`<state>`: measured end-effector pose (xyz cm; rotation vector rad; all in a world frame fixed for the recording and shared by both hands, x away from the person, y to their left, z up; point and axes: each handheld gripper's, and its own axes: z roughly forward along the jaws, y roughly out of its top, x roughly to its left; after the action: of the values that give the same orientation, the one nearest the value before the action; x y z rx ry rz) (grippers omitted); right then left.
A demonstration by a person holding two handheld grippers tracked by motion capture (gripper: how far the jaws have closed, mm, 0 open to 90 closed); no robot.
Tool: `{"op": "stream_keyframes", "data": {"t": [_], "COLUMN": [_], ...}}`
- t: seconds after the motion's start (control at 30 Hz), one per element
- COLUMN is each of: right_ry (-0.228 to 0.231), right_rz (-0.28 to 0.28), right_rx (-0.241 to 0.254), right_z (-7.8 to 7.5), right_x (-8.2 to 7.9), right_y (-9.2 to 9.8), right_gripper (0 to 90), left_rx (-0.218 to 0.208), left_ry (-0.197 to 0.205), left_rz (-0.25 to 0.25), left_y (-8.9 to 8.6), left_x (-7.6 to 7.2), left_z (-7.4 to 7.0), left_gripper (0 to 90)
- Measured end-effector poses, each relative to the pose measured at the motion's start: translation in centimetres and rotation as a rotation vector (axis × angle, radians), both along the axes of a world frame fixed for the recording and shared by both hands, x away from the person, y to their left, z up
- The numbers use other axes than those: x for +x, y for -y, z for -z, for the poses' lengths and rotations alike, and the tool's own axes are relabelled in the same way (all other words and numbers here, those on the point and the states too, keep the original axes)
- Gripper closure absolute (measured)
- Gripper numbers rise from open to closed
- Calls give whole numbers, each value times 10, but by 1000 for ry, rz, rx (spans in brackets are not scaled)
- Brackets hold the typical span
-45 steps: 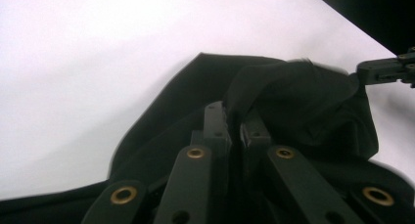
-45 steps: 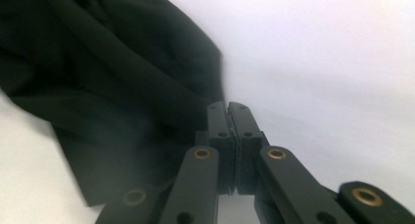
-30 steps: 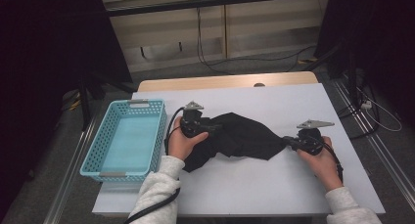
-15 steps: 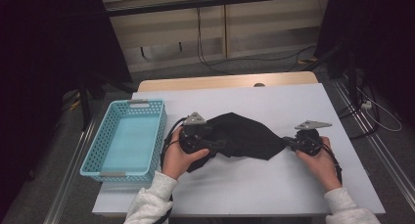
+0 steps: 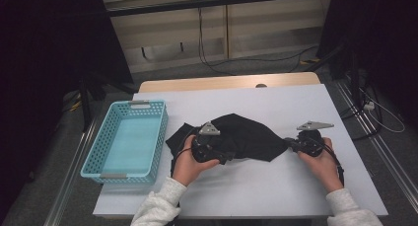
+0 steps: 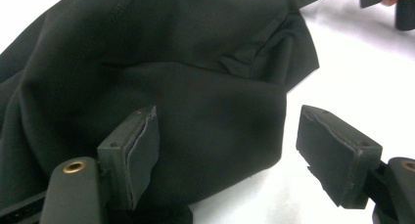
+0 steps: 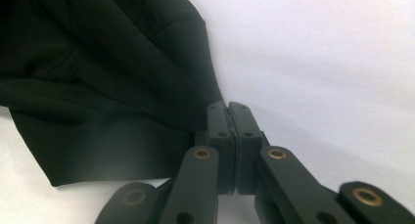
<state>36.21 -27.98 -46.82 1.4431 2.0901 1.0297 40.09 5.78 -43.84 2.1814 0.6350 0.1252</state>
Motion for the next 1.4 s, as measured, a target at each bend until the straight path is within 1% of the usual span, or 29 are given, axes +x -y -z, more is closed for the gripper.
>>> {"op": "stream_keyframes", "data": {"t": [0.07, 0.1, 0.17, 0.3, 0.33, 0.43, 0.5, 0.53, 0.57, 0.6, 0.63, 0.67, 0.7, 0.77, 0.83, 0.87, 0.9, 0.93, 1.07, 1.1, 1.13, 1.17, 1.2, 1.23, 1.27, 1.3, 1.33, 1.37, 1.4], "right_ry": [1, 1, 1, 3, 3, 4, 3, 4, 4, 4, 1, 3, 0, 2, 12, 15, 19, 24, 47, 51, 68, 68, 72, 72, 67, 67, 63, 67, 67], "right_rz": [-2, 0, -1, -4, -4, -3, -3, -6, -6, -7, -5, -6, -8, -9, -10, -14, -18, -20, -36, -42, -26, -26, -17, -17, -6, -6, -5, -6, -6], "right_rx": [-2, 1, 0, -6, -7, -6, -5, -2, -2, 0, 5, 7, 12, 22, 34, 39, 47, 57, 76, 74, 61, 61, 63, 63, 76, 76, 80, 71, 71], "right_z": [0, 0, 0, 0, 0, 0, 0, 0, 0, 0, 0, 0, 0, -2, -4, -6, -7, -9, -18, -20, -23, -23, -24, -24, -23, -23, -23, -24, -24], "right_x": [0, 0, 0, 0, 0, 0, -1, -1, -1, -1, -1, -2, -2, -3, -4, -5, -5, -6, -10, -11, -12, -12, -12, -12, -12, -12, -11, -12, -12], "right_y": [0, 0, 0, 0, -1, -1, -1, -1, -1, -1, -1, -1, 0, 0, 0, 1, 1, 1, 0, 0, 1, 1, 4, 4, 7, 7, 7, 6, 6], "right_gripper": [888, 888, 888, 888, 888, 888, 888, 888, 888, 888, 888, 888, 888, 888, 889, 889, 889, 889, 889, 890, 891, 891, 891, 891, 892, 892, 892, 894, 894], "left_rx": [11, 22, 25, 40, 48, 48, 57, 67, 67, 76, 74, 69, 65, 38, 12, -3, -6, -28, -82, -86, -71, -71, -74, -74, -65, -71, -73, -75, -87], "left_ry": [13, 23, 29, 40, 40, 32, 29, 15, 15, 16, -1, -7, -25, -52, -94, -99, -108, -102, -77, -71, -55, -55, -62, -62, -56, -65, -63, -58, -56], "left_rz": [-14, -23, -30, -54, -49, -67, -80, -74, -74, -72, -68, -76, -78, -85, -88, -88, -83, -89, -109, -116, -148, -148, -155, -155, -162, -171, -183, -191, -193], "left_y": [2, 5, 5, 10, 11, 14, 16, 17, 17, 18, 18, 17, 15, 11, 5, 3, -1, -4, -15, -17, -22, -22, -27, -27, -29, -31, -33, -35, -37], "left_x": [1, 2, 2, 5, 5, 6, 7, 8, 8, 8, 8, 9, 9, 10, 12, 12, 14, 15, 22, 25, 30, 30, 36, 36, 39, 42, 46, 49, 53], "left_z": [4, 9, 11, 14, 15, 16, 16, 16, 16, 16, 16, 14, 13, 8, 1, -4, -10, -15, -37, -40, -46, -46, -49, -49, -49, -49, -50, -51, -52], "left_gripper": [233, 237, 245, 294, 345, 450, 515, 618, 651, 651, 724, 749, 816, 824, 838, 838, 840, 840, 839, 838, 859, 859, 860, 861, 861, 861, 863, 863, 863]}}
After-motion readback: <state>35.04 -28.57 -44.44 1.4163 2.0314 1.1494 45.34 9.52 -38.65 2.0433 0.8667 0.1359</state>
